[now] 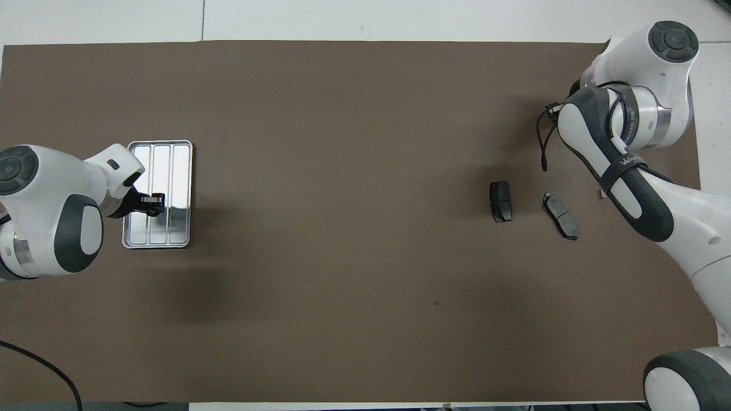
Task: Pick bearing gear from pile to tray
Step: 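Open the left gripper on the tray while the right gripper grasps another bearing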
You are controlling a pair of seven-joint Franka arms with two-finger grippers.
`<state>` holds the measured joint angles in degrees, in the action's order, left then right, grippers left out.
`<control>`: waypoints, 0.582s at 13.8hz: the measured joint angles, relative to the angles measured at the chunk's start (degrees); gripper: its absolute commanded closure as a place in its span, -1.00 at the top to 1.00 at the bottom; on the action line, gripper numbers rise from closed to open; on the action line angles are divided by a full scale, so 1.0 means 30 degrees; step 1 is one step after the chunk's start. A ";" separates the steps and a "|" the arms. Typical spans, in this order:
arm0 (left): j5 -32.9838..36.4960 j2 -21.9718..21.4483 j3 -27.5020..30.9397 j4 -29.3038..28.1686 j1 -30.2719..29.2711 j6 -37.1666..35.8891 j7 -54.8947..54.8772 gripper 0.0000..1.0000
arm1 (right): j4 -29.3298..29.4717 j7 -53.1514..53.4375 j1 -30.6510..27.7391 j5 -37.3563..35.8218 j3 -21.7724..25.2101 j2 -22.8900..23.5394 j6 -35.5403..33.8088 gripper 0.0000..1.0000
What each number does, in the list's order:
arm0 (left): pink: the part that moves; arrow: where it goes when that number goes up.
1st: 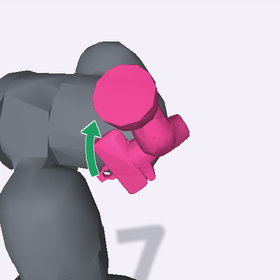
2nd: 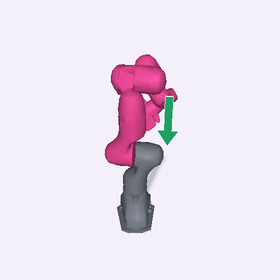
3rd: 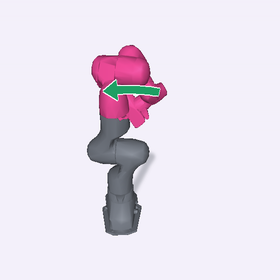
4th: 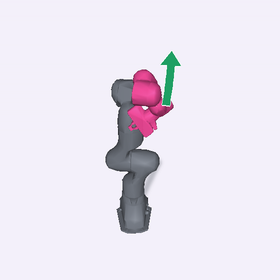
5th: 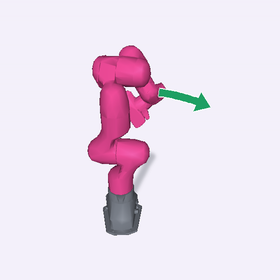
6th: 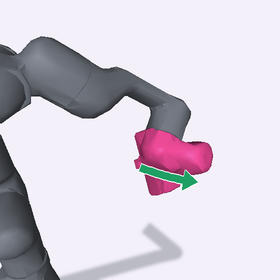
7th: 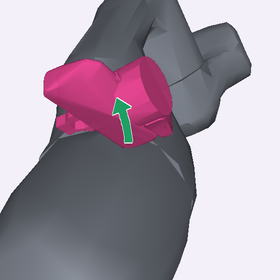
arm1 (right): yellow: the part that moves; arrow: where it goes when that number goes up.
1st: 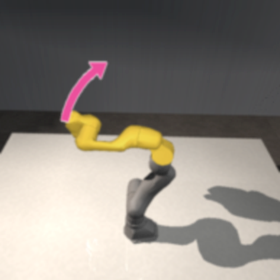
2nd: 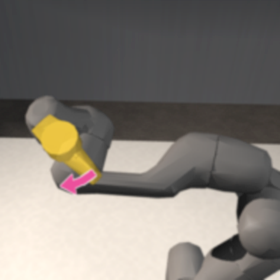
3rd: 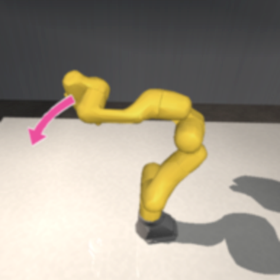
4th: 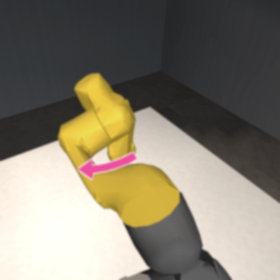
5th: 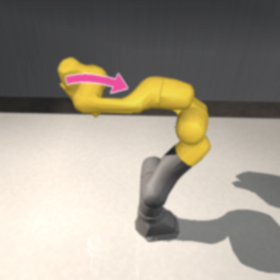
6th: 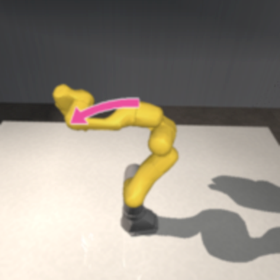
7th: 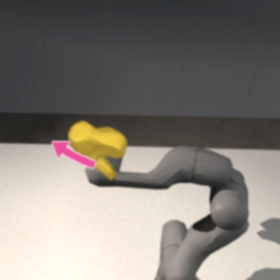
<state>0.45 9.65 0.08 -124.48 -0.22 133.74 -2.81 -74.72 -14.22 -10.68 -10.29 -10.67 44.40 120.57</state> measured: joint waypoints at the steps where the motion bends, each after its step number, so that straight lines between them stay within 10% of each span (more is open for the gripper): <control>1: 0.0000 -0.0001 0.0000 -0.0153 0.0000 0.0163 -0.0038 -0.89 | 0.0319 0.0000 0.0003 0.0000 -0.0035 -0.0007 -0.0931 -0.98; 6: 0.0000 -0.0018 0.0000 -0.0918 0.0000 0.1000 -0.0098 -0.76 | 0.2611 0.2771 0.0896 0.1253 -0.0890 -0.0423 -0.5585 -1.00; 7: 0.0000 -0.0053 0.0000 -0.0953 0.0000 0.1026 -0.0102 -0.64 | 0.2667 0.3975 0.1378 0.1484 -0.0919 -0.0467 -0.5701 -1.00; 8: 0.0000 -0.0065 0.0000 -0.0979 0.0000 0.1043 -0.0104 -0.13 | 0.2671 0.5283 0.1924 0.1544 -0.0936 -0.0476 -0.5732 -1.00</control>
<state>0.45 9.45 0.08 -127.42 -0.22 136.87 -3.12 -66.71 1.63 -4.91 -5.65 -13.48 42.97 103.38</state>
